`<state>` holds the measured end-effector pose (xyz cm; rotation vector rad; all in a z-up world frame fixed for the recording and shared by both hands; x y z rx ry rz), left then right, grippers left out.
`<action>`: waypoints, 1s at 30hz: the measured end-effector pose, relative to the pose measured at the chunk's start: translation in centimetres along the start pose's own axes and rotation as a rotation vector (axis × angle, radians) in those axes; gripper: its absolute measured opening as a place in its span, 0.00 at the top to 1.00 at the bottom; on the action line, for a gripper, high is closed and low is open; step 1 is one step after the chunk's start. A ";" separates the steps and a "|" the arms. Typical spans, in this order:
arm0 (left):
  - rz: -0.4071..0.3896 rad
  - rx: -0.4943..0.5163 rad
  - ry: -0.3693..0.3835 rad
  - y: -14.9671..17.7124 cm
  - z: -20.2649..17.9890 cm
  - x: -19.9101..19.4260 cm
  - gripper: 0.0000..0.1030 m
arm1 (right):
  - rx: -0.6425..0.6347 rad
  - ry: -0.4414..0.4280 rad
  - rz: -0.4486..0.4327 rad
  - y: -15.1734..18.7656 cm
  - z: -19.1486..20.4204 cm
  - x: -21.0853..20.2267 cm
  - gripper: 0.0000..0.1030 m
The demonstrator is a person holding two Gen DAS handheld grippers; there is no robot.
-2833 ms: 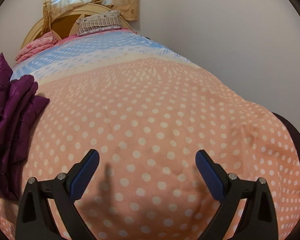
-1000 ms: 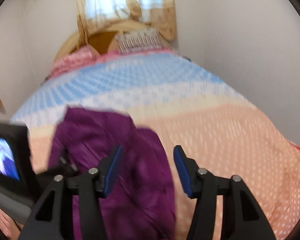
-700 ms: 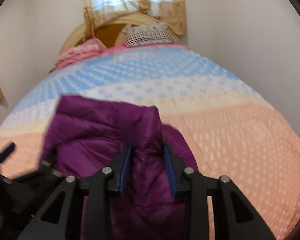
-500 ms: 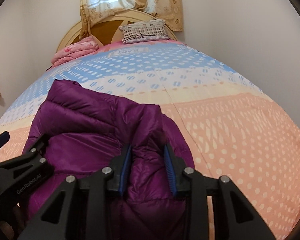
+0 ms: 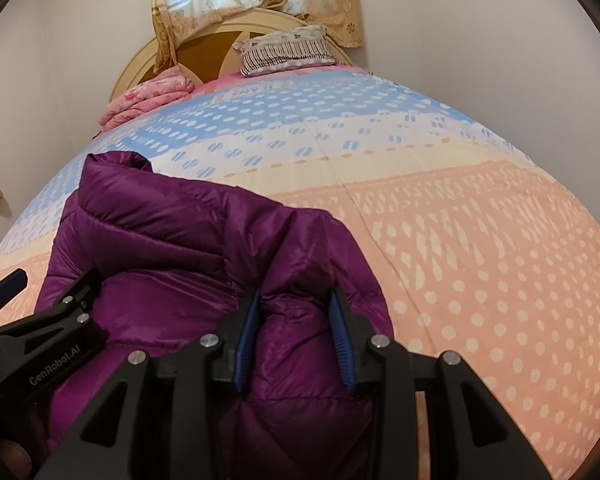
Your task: Fold large clothes
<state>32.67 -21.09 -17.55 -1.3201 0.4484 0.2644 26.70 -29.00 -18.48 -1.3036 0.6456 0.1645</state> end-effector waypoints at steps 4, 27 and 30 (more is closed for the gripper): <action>0.016 -0.009 0.008 0.2 0.1 0.4 0.01 | -0.010 0.009 0.012 0.1 0.1 0.4 0.63; 0.074 0.013 0.019 0.6 -0.7 1.7 0.01 | -0.069 0.050 0.051 0.5 0.6 1.4 0.61; 0.081 0.013 0.021 0.6 -0.7 1.9 0.01 | -0.074 0.052 0.056 0.5 0.6 1.6 0.61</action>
Point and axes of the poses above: each gripper's, at about its wrist camera, not at the fingertips, and x roughly the way its jaws point, z to its left, y to its underside, the point moved 1 cm from there along x, roughly the way its jaws point, and after that the axes turned 12 degrees about -z, right-handed, at the moved point
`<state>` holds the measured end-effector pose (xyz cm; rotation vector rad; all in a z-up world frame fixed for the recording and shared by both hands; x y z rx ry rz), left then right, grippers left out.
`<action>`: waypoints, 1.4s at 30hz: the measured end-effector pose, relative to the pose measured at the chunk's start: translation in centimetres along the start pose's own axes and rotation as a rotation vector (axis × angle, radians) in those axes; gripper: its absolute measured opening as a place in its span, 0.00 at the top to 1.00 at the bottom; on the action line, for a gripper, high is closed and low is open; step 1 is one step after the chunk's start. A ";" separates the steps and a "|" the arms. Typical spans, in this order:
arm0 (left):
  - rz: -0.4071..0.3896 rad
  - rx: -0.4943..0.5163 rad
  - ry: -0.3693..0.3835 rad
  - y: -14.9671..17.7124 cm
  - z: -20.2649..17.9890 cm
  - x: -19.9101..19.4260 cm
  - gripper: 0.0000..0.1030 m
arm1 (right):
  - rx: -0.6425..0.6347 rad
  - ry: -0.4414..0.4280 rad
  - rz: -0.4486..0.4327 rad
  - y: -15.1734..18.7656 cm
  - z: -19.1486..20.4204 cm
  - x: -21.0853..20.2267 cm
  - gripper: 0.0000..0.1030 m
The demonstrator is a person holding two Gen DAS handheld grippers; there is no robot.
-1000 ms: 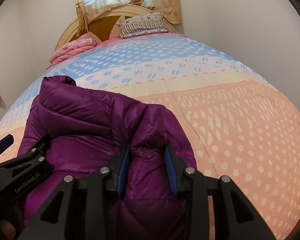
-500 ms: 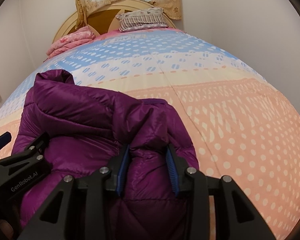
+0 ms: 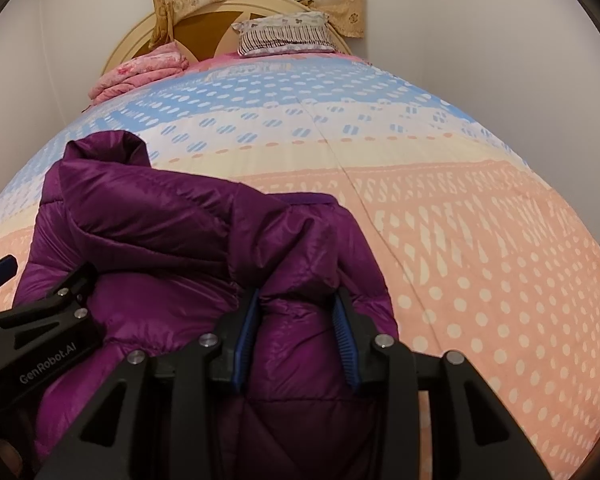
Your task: Fold large clothes
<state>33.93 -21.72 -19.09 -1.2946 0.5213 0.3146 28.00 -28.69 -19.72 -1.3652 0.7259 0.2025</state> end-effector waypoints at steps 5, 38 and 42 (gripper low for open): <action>0.012 0.003 0.002 0.0 0.0 0.3 0.01 | -0.009 0.004 0.011 -0.1 0.1 0.3 0.60; -0.038 -0.035 0.110 4.6 4.4 -6.0 0.01 | 0.123 -0.059 -0.015 3.0 -3.6 -3.3 0.21; -0.016 -0.056 0.164 4.8 4.0 -5.4 0.01 | 0.149 -0.119 0.014 3.4 -3.9 -2.7 0.29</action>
Point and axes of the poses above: each gripper's, at about its wrist camera, not at the fingertips, and x roughly the way its jaws point, z to its left, y to its underside, the point moved 1 cm from there along x, roughly the way its jaws point, and after that the axes turned 12 degrees about -z, right-handed, at the moved point
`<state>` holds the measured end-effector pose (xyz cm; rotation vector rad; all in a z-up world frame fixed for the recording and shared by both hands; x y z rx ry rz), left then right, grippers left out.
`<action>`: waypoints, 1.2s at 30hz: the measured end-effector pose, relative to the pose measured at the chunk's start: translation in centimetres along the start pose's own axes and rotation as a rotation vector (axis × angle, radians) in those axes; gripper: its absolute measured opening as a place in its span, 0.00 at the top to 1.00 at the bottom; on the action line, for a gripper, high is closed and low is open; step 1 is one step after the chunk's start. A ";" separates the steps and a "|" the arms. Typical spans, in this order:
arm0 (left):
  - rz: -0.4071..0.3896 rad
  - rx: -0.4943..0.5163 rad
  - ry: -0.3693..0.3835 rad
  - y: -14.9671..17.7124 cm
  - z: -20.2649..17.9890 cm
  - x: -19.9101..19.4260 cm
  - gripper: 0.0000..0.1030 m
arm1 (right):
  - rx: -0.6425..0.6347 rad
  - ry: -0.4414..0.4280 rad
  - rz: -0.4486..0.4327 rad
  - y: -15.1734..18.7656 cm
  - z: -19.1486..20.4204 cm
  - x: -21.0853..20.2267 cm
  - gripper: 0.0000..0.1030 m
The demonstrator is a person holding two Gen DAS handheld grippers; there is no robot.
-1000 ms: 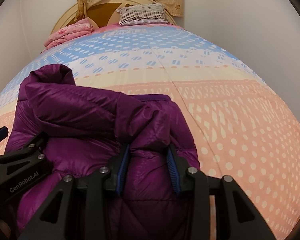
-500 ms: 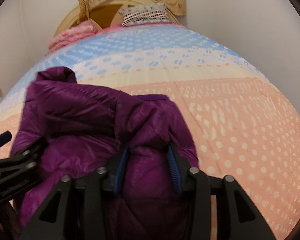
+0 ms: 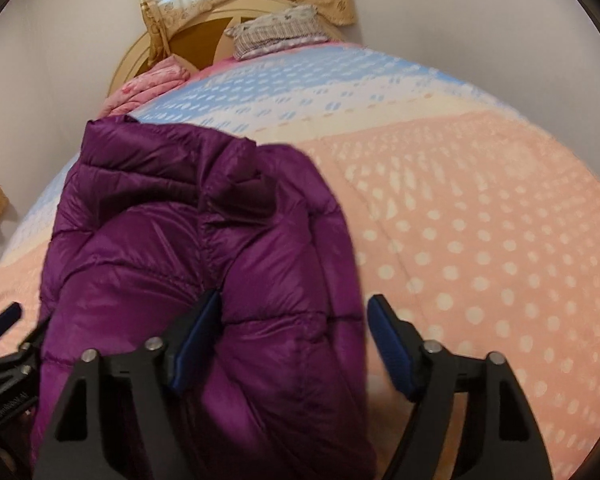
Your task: Fold large clothes
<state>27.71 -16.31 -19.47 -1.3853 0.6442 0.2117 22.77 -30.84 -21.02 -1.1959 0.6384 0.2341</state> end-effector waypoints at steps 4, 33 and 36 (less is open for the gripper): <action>-0.005 0.000 0.073 0.1 -0.6 -0.1 0.20 | -0.020 -0.045 0.007 0.2 0.4 0.0 0.45; -0.233 0.147 -0.056 -4.1 2.4 -12.1 0.87 | -0.026 -0.335 -0.147 -2.2 6.6 -5.4 0.81; -0.234 0.135 -0.084 -4.1 4.1 -12.8 0.87 | -0.045 -0.368 -0.148 -2.5 8.1 -5.3 0.81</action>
Point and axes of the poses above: each gripper's, at about its wrist camera, not at the fingertips, and x roughly the way its jaws point, z to its left, y to its underside, the point moved 1 cm from there along x, roughly the way its jaws point, and after that the axes turned 12 degrees about -z, right-handed, at the moved point
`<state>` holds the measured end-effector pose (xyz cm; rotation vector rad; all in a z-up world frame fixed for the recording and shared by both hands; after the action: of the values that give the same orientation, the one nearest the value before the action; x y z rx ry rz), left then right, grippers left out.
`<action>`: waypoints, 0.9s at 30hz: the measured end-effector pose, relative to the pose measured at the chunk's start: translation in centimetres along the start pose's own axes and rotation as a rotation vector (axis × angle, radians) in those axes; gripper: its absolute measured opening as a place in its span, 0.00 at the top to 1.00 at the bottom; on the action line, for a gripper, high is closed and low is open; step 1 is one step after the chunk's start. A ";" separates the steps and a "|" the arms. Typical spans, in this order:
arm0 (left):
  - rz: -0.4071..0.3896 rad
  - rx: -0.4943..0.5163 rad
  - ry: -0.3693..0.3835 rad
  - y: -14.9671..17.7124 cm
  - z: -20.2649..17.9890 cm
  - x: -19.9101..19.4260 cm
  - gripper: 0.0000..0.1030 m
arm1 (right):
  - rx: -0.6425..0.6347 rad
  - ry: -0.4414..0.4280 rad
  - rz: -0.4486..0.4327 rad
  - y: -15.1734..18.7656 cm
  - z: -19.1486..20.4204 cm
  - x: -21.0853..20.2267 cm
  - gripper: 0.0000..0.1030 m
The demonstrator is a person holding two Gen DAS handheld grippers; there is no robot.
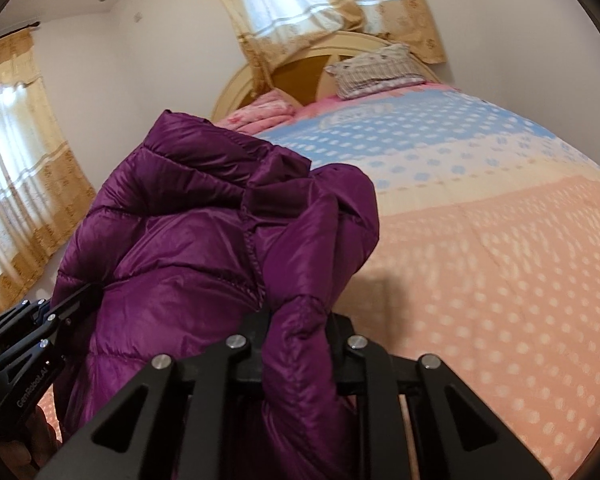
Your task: Fold large clothes
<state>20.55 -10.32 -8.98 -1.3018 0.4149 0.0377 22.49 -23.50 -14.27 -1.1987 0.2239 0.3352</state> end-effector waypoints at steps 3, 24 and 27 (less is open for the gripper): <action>0.008 -0.014 -0.031 0.4 1.9 -0.4 0.88 | -0.020 -0.035 0.006 -0.1 1.4 0.7 0.81; 0.043 -0.088 -0.160 3.5 10.5 -2.4 0.89 | -0.125 -0.181 0.074 0.9 7.8 4.1 0.81; 0.052 -0.098 -0.172 3.8 10.9 -2.1 0.89 | -0.140 -0.188 0.088 1.1 8.2 4.8 0.81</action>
<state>20.66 1.40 -9.64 -1.3716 0.3026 0.2142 26.47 -14.80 -13.98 -1.2884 0.0909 0.5454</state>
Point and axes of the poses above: each gripper's, at about its wrist camera, not at the fingertips, and x roughly the way its jaws point, z to its left, y to its underside, the point moved 1 cm from there along x, roughly the way its jaws point, and after that the axes turned 12 degrees about -z, right-handed, at the moved point
